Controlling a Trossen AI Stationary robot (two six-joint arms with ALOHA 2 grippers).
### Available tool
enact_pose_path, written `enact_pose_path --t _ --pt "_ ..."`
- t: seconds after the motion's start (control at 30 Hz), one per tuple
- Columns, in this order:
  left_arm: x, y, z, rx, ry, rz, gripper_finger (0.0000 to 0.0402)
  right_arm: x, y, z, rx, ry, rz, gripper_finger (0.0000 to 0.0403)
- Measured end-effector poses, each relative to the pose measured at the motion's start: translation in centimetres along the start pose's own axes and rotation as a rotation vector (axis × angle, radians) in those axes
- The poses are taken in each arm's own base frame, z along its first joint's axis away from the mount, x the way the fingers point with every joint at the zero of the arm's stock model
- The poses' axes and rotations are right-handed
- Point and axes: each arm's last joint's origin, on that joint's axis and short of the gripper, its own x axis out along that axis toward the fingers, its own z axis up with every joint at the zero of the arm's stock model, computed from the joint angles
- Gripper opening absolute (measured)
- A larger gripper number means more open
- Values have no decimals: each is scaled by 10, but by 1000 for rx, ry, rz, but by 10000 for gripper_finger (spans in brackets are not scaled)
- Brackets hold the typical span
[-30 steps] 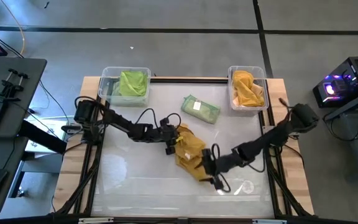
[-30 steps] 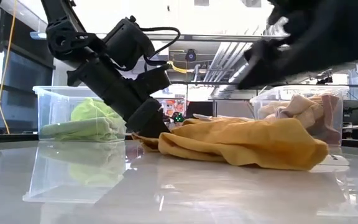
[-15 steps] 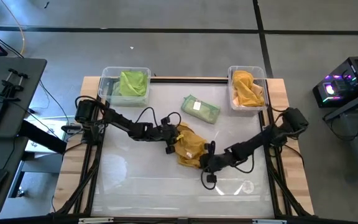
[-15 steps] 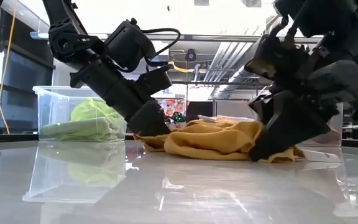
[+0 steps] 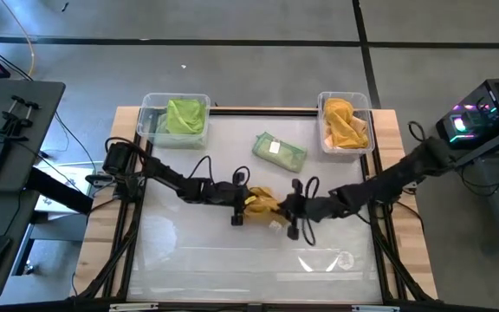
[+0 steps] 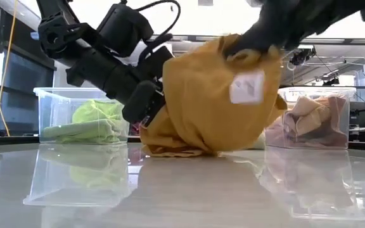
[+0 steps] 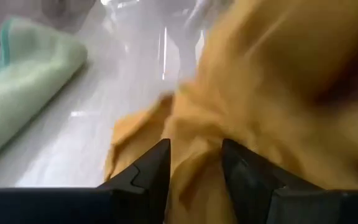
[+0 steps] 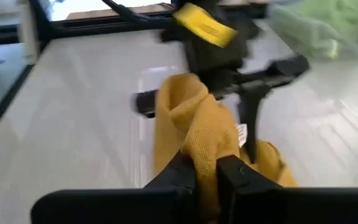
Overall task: Sort towels by color in basket
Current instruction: Put the yellow kitchen towel into the right transparent bin
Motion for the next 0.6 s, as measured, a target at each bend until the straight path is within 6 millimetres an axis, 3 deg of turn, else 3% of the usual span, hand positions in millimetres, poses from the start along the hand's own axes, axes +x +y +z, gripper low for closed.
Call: enact_pose_path --t 0.13,0.4,0.6 --pt "-1 -5 4 22 -37 -10 130 22 -14 -13 70 74 -32 14" --pt "-4 -11 7 34 -39 -18 130 58 -32 -53 193 230 -141 61" --pt "-29 -12 26 51 -14 41 130 69 -36 -72 299 296 -170 67"
